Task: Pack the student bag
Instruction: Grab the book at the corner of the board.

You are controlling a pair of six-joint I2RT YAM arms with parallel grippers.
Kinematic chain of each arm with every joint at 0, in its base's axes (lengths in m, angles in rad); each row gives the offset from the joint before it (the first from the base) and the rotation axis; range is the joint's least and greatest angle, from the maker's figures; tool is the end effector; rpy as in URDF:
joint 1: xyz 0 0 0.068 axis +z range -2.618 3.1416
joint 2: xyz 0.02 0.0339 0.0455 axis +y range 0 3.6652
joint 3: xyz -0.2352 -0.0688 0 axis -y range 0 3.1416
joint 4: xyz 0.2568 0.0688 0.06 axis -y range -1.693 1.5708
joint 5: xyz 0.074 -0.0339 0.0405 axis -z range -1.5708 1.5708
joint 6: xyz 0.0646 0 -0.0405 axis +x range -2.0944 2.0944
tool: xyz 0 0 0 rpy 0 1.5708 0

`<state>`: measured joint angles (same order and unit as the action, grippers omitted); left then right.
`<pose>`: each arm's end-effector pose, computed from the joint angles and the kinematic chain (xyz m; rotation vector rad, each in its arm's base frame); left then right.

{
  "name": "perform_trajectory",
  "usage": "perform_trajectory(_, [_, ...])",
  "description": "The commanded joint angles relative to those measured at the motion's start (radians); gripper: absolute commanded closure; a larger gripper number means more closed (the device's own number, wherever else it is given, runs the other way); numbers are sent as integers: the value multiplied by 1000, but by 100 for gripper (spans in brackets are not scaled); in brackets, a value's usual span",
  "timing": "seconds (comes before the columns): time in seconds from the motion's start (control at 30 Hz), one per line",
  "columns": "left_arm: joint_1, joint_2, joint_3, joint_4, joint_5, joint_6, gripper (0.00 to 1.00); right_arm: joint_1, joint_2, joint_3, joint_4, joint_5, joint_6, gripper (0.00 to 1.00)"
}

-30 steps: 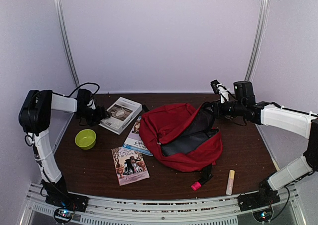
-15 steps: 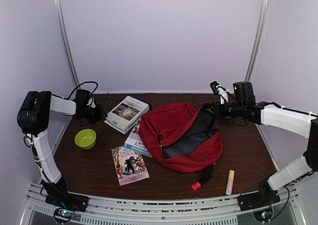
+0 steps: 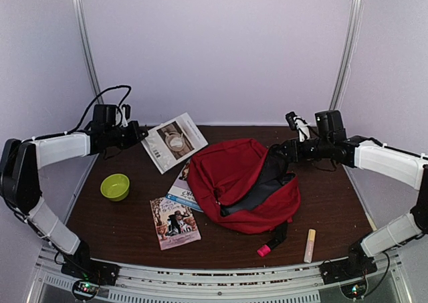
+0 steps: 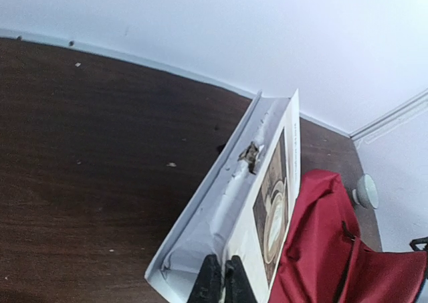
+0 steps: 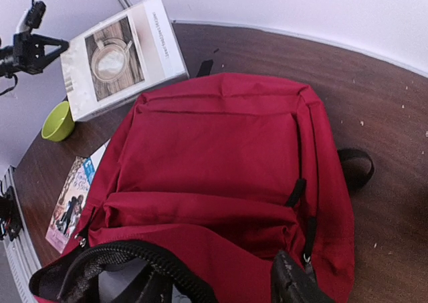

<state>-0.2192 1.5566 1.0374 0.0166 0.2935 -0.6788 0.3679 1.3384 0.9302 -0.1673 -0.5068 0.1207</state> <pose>0.3751 -0.1027 0.2079 -0.3074 2.1412 -0.8402 0.3011 0.1497 0.2245 -0.5670 2.1030 0.8254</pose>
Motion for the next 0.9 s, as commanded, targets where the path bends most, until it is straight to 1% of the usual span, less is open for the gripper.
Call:
perform_trajectory(0.0, [-71, -89, -13, 3, -80, 5, 100, -3, -104, 58, -158, -7, 9, 39])
perform_trajectory(0.07, [-103, -109, -12, 8, -122, -5, 100, -3, -170, 45, -135, -39, 30, 32])
perform_trajectory(0.13, [-141, -118, 1, 4, -166, -1, 100, -3, -230, 22, -56, -100, 84, 28])
perform_trajectory(0.23, [-193, -129, 23, 10, -198, -8, 100, 6, -291, -35, 156, -166, 246, 25])
perform_trajectory(0.3, [-223, -151, 22, 48, -196, -17, 100, 20, -295, -84, 319, -197, 345, 23])
perform_trajectory(0.37, [-254, -175, 46, 55, -182, 18, 100, 29, -274, -75, 385, -232, 373, 19])
perform_trajectory(0.4, [-274, -188, 67, 47, -167, 54, 100, 29, -260, -60, 386, -248, 372, 15])
perform_trajectory(0.47, [-302, -221, 103, 40, -115, 139, 100, 29, -236, -12, 343, -274, 330, 2])
perform_trajectory(0.5, [-310, -241, 108, 51, -67, 179, 100, 29, -227, 19, 308, -289, 297, 0])
perform_trajectory(0.57, [-321, -280, 105, 74, 35, 256, 100, 28, -218, 80, 221, -315, 212, 0])
perform_trajectory(0.7, [-348, -352, 85, 78, 153, 365, 100, 31, -213, 160, 125, -390, 110, 0])
perform_trajectory(0.77, [-355, -378, 75, 95, 196, 374, 100, 39, -206, 189, 84, -400, 71, 0])
perform_trajectory(0.87, [-367, -397, 70, 141, 202, 363, 100, 78, -196, 224, 29, -449, -5, 0])
